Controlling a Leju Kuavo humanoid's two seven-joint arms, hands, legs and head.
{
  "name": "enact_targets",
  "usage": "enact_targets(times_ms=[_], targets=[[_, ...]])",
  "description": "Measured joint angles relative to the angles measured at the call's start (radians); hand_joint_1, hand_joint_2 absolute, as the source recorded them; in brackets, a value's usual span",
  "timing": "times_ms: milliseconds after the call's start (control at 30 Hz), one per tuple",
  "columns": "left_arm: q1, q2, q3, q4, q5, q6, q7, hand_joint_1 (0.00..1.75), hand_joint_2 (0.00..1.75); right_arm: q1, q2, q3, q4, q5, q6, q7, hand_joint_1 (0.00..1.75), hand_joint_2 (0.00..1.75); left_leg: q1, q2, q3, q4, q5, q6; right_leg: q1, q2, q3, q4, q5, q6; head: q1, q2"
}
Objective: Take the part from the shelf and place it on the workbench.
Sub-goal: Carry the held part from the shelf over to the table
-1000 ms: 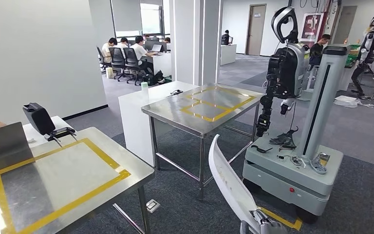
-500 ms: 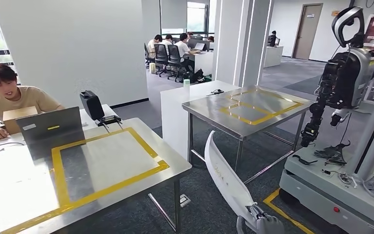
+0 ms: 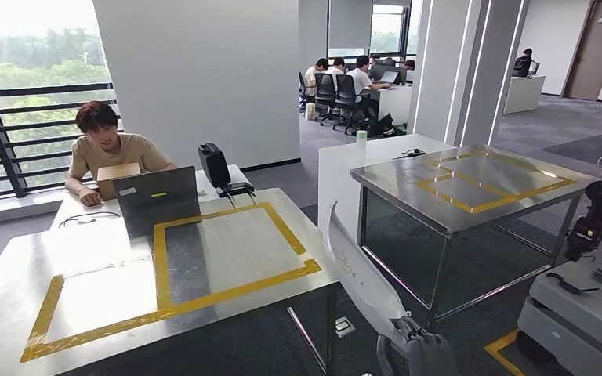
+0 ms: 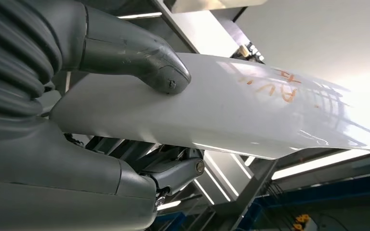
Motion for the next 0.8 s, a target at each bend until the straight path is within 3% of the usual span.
enact_targets(times_ms=[33, 100, 167, 200, 233, 300, 367, 467, 533, 600, 667, 700, 733, 767, 800], targets=[[-0.001, 0.000, 0.000, 0.000, -0.004, 0.001, -0.001, 0.00, 1.75, -0.009, 0.002, 0.001, -0.006, 0.010, 0.001, 0.001, 1.75, 1.75, -0.002, 0.028, -0.016, 0.030, -0.021, -0.003, -0.001, -0.013, 0.000, -0.004, 0.004, -0.008, 0.000, 0.000], [-0.007, 0.000, -0.002, 0.000, -0.011, 0.002, -0.001, 0.00, 1.75, -0.024, 0.005, 0.002, -0.021, 0.028, 0.010, 0.007, 1.75, 1.75, -0.005, 0.091, -0.067, 0.147, -0.090, -0.007, 0.004, -0.042, -0.002, -0.007, 0.006, -0.017, -0.001, 0.000], [-0.012, 0.000, -0.006, 0.000, -0.015, 0.002, 0.000, 0.00, 1.75, -0.034, 0.007, 0.006, -0.034, 0.039, 0.023, 0.013, 1.75, 1.75, -0.004, 0.111, -0.106, 0.253, -0.135, -0.010, 0.009, -0.073, -0.004, -0.005, 0.005, -0.020, -0.001, 0.000], [-0.013, 0.000, -0.008, 0.000, -0.018, 0.002, 0.001, 0.00, 1.75, -0.037, 0.009, 0.008, -0.040, 0.043, 0.027, 0.015, 1.75, 1.75, -0.004, 0.114, -0.102, 0.260, -0.132, -0.010, 0.011, -0.088, -0.005, -0.004, 0.005, -0.020, -0.001, 0.000], [-0.013, 0.000, -0.009, 0.000, -0.020, 0.003, 0.002, 0.00, 1.75, -0.041, 0.011, 0.010, -0.046, 0.046, 0.030, 0.015, 1.75, 1.75, -0.004, 0.120, -0.077, 0.225, -0.111, -0.009, 0.012, -0.101, -0.005, -0.003, 0.004, -0.020, -0.001, 0.000], [-0.016, 0.000, -0.010, -0.001, -0.024, 0.006, 0.005, 0.00, 1.75, -0.049, 0.015, 0.013, -0.057, 0.048, 0.033, 0.015, 1.75, 1.75, -0.009, 0.159, 0.005, 0.092, -0.062, 0.000, 0.015, -0.127, -0.005, 0.003, 0.000, -0.015, -0.001, 0.000], [-0.021, 0.000, -0.012, -0.001, -0.028, 0.010, 0.007, 0.00, 1.75, -0.057, 0.017, 0.014, -0.063, 0.049, 0.033, 0.016, 1.75, 1.75, -0.016, 0.189, 0.052, 0.007, -0.041, 0.015, 0.020, -0.148, -0.005, 0.008, -0.003, -0.007, -0.001, 0.000], [-0.021, 0.000, -0.015, -0.001, -0.031, 0.018, 0.010, 0.00, 1.75, -0.061, 0.019, 0.015, -0.070, 0.047, 0.026, 0.018, 1.75, 1.75, -0.016, 0.161, 0.048, -0.005, -0.034, 0.033, 0.021, -0.169, -0.001, 0.007, -0.005, 0.008, -0.001, 0.000], [-0.020, 0.000, -0.017, -0.001, -0.034, 0.021, 0.012, 0.00, 1.75, -0.061, 0.020, 0.015, -0.078, 0.044, 0.018, 0.018, 1.75, 1.75, -0.010, 0.140, 0.048, -0.011, -0.026, 0.046, 0.016, -0.123, -0.012, 0.039, -0.032, 0.022, 0.000, 0.000], [-0.024, 0.000, -0.017, -0.001, -0.037, 0.023, 0.012, 0.00, 1.75, -0.057, 0.019, 0.015, -0.084, 0.042, 0.013, 0.018, 1.75, 1.75, -0.007, 0.119, 0.044, -0.013, -0.020, 0.053, 0.011, -0.058, -0.060, 0.146, -0.093, 0.031, 0.000, 0.000], [-0.026, 0.000, -0.018, -0.001, -0.038, 0.024, 0.012, 0.00, 1.75, -0.048, 0.017, 0.015, -0.086, 0.042, 0.012, 0.018, 1.75, 1.75, -0.006, 0.091, 0.038, -0.011, -0.017, 0.055, 0.009, -0.040, -0.116, 0.263, -0.137, 0.034, 0.000, 0.000], [-0.025, 0.000, -0.018, -0.001, -0.038, 0.024, 0.012, 0.00, 1.75, -0.044, 0.017, 0.015, -0.086, 0.042, 0.012, 0.018, 1.75, 1.75, -0.006, 0.076, 0.035, -0.010, -0.016, 0.054, 0.008, -0.038, -0.127, 0.283, -0.135, 0.034, 0.000, 0.000], [-0.023, 0.000, -0.018, -0.001, -0.038, 0.025, 0.012, 0.00, 1.75, -0.042, 0.017, 0.015, -0.087, 0.042, 0.011, 0.018, 1.75, 1.75, -0.005, 0.061, 0.033, -0.008, -0.014, 0.052, 0.007, -0.036, -0.118, 0.263, -0.113, 0.034, 0.000, 0.000], [-0.022, 0.000, -0.018, -0.001, -0.038, 0.025, 0.012, 0.00, 1.75, -0.041, 0.017, 0.015, -0.089, 0.042, 0.011, 0.018, 1.75, 1.75, -0.004, 0.046, 0.032, -0.006, -0.013, 0.049, 0.004, -0.029, -0.092, 0.209, -0.079, 0.034, 0.000, 0.000], [-0.022, 0.000, -0.018, -0.001, -0.038, 0.025, 0.012, 0.00, 1.75, -0.041, 0.017, 0.015, -0.091, 0.042, 0.011, 0.018, 1.75, 1.75, -0.003, 0.033, 0.031, -0.004, -0.013, 0.046, 0.000, -0.005, -0.058, 0.139, -0.047, 0.034, 0.000, 0.000]])
